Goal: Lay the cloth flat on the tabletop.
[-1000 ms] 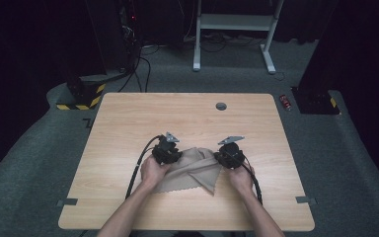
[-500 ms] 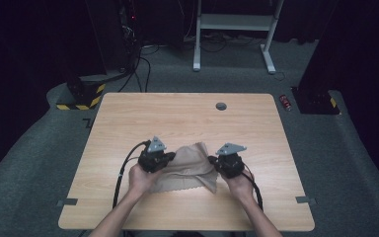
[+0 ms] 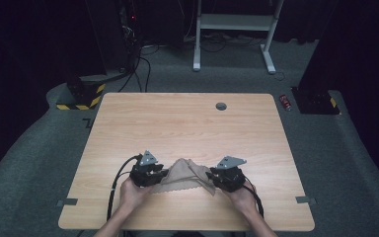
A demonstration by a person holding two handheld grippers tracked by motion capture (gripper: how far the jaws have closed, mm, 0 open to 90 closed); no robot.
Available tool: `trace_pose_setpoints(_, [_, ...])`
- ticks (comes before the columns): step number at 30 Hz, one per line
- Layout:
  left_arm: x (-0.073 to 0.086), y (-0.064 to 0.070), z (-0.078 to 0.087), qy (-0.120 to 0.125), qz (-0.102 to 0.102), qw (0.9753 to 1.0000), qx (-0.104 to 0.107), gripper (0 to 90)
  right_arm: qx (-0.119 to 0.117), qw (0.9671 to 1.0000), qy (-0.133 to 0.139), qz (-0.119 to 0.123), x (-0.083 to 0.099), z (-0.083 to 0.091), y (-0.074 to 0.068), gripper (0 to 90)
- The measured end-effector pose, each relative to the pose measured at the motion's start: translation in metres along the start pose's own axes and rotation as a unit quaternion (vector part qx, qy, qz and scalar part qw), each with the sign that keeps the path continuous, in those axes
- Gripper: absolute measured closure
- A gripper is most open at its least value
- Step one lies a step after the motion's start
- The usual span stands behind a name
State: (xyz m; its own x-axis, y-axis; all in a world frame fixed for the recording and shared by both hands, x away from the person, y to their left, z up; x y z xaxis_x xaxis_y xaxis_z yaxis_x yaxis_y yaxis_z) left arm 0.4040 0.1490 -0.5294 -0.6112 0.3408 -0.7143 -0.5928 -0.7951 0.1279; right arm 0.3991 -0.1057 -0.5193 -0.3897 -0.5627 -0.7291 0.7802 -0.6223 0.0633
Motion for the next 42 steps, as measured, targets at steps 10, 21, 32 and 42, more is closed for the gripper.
trace_pose_setpoints(10, [-0.008, 0.008, -0.029, -0.034, 0.009, 0.9994, 0.003, 57.4, -0.009, 0.9969, -0.060, -0.050, 0.018, -0.023, 0.013, 74.0])
trace_pose_setpoints(21, [-0.013, 0.009, -0.025, -0.023, 0.002, 0.9997, -0.002, 57.0, 0.016, 0.9995, -0.019, -0.021, 0.015, -0.005, 0.016, 89.1])
trace_pose_setpoints(32, [-0.014, 0.009, -0.043, -0.035, 0.013, 0.9993, 0.008, 62.1, -0.009, 0.9977, -0.032, -0.059, 0.009, -0.021, 0.022, 71.3])
trace_pose_setpoints(42, [-0.029, 0.018, -0.043, -0.037, -0.035, 0.9987, 0.009, 89.3, -0.002, 0.9987, -0.035, -0.036, 0.003, -0.029, 0.020, 89.5])
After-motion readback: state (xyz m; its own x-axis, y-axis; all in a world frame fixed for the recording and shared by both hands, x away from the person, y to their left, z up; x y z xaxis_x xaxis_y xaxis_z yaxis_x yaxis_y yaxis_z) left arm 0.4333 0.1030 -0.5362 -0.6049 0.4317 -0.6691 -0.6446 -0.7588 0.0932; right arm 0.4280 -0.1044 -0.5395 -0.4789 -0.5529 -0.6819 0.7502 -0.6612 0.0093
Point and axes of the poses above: each handheld gripper's, and its own axes: z roughly backward along the jaws, x roughly out of its underside, y roughly to its right, the point moved 5 cm from there along -z, roughly forward along the jaws, and after that the axes turned 4 degrees about z, right-handed, at the moved point
